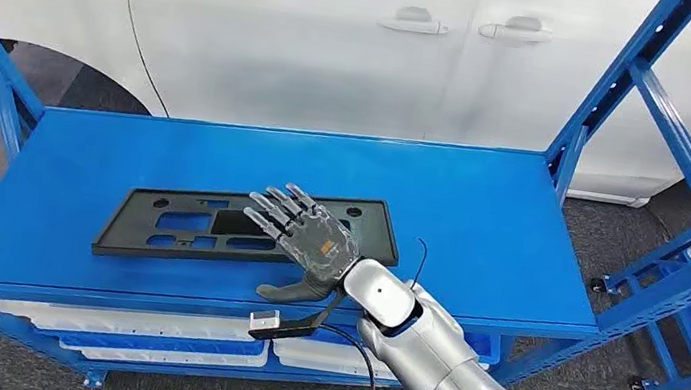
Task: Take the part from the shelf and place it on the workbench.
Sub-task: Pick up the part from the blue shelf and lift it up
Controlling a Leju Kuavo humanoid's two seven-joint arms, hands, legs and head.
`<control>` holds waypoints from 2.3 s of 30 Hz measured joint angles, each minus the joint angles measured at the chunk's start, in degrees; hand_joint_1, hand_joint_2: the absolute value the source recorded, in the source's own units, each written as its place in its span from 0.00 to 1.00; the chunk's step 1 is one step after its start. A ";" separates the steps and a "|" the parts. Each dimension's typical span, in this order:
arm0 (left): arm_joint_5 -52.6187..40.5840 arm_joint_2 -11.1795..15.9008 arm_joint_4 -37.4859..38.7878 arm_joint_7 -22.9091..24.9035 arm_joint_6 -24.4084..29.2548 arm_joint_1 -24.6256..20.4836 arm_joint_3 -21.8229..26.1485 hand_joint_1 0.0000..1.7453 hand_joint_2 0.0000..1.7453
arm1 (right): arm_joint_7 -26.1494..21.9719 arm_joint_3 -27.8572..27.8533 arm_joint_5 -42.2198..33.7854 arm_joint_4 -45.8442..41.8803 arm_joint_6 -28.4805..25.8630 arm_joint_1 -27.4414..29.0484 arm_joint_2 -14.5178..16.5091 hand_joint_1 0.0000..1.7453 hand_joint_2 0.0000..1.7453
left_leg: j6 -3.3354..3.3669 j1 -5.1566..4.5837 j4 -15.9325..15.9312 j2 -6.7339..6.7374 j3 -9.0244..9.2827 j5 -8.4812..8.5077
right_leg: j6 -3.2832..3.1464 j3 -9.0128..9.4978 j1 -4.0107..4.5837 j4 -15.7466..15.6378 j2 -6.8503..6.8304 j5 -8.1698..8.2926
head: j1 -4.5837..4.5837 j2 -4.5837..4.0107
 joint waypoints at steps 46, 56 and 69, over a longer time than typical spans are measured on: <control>-0.39 -0.01 -0.07 -0.63 0.11 0.40 0.00 0.00 0.00 | 6.19 -2.30 0.65 22.32 4.99 -8.79 1.90 0.98 1.00 | -0.68 -0.01 -0.58 0.16 1.16 0.32 | -0.48 2.28 -0.33 -0.91 0.19 -0.44 | -0.02 0.00; -0.54 0.04 -0.07 -1.27 0.48 0.33 0.00 0.00 0.00 | 5.16 -3.67 -0.17 22.54 2.54 -7.23 1.95 0.97 1.00 | 1.05 0.34 -1.30 0.22 0.70 1.15 | 1.74 -6.29 -1.04 16.07 0.08 -7.44 | 0.00 0.00; -0.88 0.05 -0.07 -1.19 0.37 0.21 0.00 0.00 0.00 | 5.05 -4.01 0.15 22.29 2.04 -7.11 2.46 0.99 1.00 | -1.98 0.46 12.51 0.16 -4.85 -6.70 | -1.36 1.74 -0.84 -1.23 -0.31 -0.03 | -0.02 0.00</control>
